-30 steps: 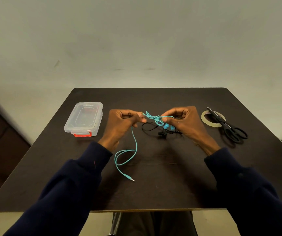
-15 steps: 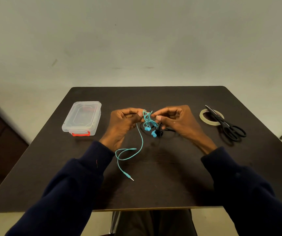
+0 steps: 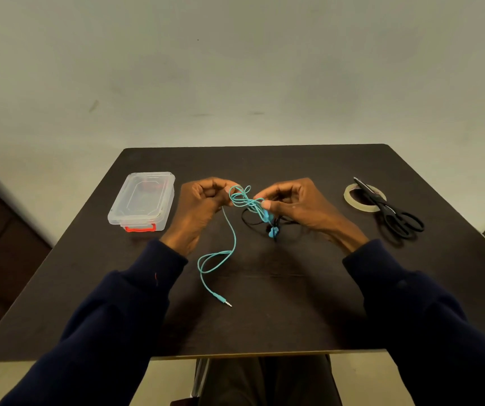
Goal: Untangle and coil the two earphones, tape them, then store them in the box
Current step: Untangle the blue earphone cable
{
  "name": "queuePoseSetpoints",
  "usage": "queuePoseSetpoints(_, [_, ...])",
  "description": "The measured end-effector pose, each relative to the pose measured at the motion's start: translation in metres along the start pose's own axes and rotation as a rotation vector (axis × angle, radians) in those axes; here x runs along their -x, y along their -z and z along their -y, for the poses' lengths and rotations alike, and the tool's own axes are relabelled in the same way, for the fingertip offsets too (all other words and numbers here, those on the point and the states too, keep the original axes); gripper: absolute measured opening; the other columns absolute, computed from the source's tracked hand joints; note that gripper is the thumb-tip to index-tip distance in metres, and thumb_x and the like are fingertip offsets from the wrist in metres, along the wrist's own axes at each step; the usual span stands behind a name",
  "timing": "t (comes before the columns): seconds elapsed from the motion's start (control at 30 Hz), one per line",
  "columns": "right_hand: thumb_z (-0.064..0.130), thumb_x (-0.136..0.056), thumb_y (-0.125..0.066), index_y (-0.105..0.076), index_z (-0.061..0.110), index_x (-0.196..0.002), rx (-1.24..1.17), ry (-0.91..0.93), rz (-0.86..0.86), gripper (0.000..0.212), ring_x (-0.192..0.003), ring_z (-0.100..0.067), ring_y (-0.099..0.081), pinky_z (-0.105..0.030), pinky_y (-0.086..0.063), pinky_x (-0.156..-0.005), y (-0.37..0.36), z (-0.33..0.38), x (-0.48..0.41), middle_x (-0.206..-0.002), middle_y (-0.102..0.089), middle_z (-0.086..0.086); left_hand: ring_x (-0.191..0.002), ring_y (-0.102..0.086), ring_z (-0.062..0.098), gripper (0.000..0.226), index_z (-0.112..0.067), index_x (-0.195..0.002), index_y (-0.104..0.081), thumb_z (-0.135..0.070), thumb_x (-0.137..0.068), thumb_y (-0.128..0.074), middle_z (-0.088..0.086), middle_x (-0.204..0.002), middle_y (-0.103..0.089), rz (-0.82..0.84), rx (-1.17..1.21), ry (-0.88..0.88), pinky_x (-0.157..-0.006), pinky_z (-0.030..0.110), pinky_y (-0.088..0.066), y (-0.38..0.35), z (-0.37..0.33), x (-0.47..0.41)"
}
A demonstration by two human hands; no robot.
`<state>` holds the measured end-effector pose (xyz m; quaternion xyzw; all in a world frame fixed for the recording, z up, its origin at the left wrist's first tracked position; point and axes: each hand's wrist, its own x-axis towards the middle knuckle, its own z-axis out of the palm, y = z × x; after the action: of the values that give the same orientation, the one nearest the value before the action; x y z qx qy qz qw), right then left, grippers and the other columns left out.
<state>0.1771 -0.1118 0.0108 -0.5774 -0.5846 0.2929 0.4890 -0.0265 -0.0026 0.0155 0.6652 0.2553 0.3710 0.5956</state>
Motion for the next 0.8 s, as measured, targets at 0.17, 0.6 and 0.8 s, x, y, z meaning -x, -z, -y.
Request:
queuePoseSetpoints(0.17, [0.001,-0.088,-0.074,-0.069,0.009,-0.117,0.075,-0.043,0.106,0.03,-0.1,-0.015,-0.074,-0.025,-0.059,-0.083,0.0,-0.004,0.003,-0.112,-0.075,-0.004,-0.087,-0.074,0.012,0.011,-0.006,-0.103,-0.073,-0.009,-0.096,-0.066,0.007,-0.098,-0.078,-0.03,0.041,0.052,-0.07,0.019,-0.054,0.003,0.002,-0.004])
queuePoseSetpoints(0.6, [0.003,-0.086,-0.076,-0.076,0.018,-0.107,0.323,-0.138,0.011,0.026,-0.089,-0.003,-0.073,-0.018,-0.057,-0.083,0.022,-0.019,0.012,-0.094,-0.077,0.009,-0.091,-0.075,0.02,0.012,-0.009,-0.1,-0.071,-0.005,-0.098,-0.06,0.004,-0.098,-0.079,-0.13,0.237,0.143,-0.081,0.028,-0.056,0.007,0.01,-0.007])
queuePoseSetpoints(0.8, [0.007,-0.09,-0.073,-0.079,0.008,-0.096,0.299,-0.108,-0.107,0.008,-0.081,-0.008,-0.075,-0.02,-0.058,-0.077,0.027,-0.023,0.017,-0.085,-0.079,0.003,-0.092,-0.076,0.02,0.013,-0.01,-0.102,-0.071,-0.006,-0.099,-0.059,0.004,-0.1,-0.079,-0.159,0.259,0.161,-0.08,0.027,-0.058,0.01,0.012,-0.007])
